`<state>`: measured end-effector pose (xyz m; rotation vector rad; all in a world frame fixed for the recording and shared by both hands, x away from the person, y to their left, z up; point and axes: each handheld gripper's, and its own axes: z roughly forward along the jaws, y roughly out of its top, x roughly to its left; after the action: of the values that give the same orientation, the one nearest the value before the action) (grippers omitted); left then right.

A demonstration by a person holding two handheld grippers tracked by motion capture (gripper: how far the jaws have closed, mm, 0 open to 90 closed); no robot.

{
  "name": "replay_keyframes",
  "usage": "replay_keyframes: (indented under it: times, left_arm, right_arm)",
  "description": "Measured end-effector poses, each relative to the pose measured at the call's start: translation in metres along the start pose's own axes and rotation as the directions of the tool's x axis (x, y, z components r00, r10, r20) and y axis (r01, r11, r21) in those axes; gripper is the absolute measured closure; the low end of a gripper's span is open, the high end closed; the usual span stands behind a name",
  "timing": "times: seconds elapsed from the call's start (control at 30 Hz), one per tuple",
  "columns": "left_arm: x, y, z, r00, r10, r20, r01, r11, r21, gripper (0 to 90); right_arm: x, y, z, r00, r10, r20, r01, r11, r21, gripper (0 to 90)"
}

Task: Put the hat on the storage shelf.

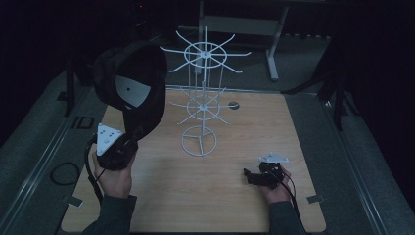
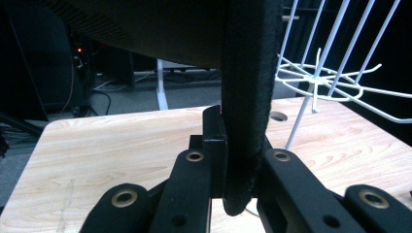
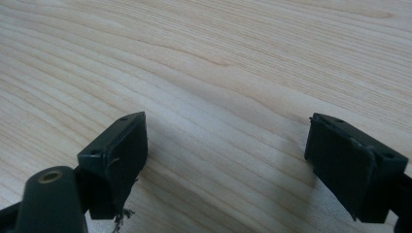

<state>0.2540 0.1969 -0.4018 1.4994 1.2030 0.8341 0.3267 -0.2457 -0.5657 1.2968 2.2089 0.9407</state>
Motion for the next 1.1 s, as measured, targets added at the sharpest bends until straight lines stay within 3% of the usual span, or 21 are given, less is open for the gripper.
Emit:
replay_keyframes:
  times: [1.1]
  left_arm:
    - [-0.011, 0.004, 0.004, 0.9957, 0.077, -0.05, -0.078, 0.997, -0.003, 86.5]
  right_arm:
    - [0.0, 0.0, 0.0, 1.0, 0.0, 0.0, 0.0, 1.0, 0.0, 15.3]
